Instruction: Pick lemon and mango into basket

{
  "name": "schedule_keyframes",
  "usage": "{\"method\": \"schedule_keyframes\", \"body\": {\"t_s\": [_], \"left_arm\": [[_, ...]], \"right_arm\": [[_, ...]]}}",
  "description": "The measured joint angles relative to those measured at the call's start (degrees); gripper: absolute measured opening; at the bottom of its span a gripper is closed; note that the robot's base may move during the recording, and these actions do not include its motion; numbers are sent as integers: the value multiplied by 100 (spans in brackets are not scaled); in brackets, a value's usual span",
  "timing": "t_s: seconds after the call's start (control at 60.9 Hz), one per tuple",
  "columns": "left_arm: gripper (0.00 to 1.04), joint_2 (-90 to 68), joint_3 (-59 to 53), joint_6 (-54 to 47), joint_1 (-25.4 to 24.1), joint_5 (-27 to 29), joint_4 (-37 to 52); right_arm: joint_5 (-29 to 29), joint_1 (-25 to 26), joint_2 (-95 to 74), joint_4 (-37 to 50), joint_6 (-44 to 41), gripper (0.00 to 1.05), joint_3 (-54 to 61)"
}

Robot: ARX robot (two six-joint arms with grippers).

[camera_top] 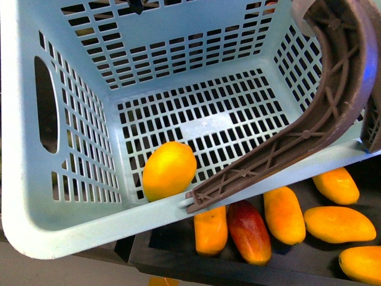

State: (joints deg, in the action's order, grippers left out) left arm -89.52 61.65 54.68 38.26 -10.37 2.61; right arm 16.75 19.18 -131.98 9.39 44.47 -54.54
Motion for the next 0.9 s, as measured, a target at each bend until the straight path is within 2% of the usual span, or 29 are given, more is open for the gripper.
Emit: {"method": "schedule_keyframes", "body": {"t_s": [0.509, 0.903], "left_arm": [[28, 0, -2, 0, 0, -11, 0], [28, 0, -2, 2, 0, 2, 0]], "right_arm": [[-133, 227, -186, -111, 210, 96, 79], [-146, 208, -452, -7, 216, 96, 17]]}}
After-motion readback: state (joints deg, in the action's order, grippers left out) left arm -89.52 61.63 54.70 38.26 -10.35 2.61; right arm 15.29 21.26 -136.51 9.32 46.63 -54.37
